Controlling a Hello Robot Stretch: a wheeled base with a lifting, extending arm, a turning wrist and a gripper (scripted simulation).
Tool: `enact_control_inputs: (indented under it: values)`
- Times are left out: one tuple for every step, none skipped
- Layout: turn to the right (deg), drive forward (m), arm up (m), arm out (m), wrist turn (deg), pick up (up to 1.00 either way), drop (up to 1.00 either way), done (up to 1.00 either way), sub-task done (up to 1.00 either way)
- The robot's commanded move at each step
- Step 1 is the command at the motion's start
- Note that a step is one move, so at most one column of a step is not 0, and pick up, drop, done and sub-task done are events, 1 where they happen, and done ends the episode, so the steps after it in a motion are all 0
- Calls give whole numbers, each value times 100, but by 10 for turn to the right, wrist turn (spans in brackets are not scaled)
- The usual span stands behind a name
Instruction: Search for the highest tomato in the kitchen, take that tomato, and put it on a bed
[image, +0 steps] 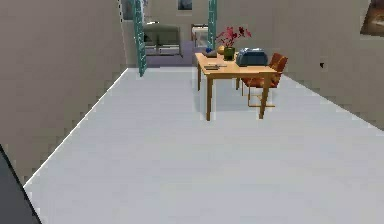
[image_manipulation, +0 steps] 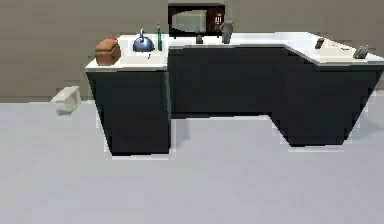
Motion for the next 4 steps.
enact_control_inputs:
  values:
    - [0,80,0,0,0,0,0,0,0]
    - [-150,0,0,0,0,0,0,0,0]
    - [0,100,0,0,0,0,0,0,0]
    - [-30,0,0,0,0,0,0,0,0]
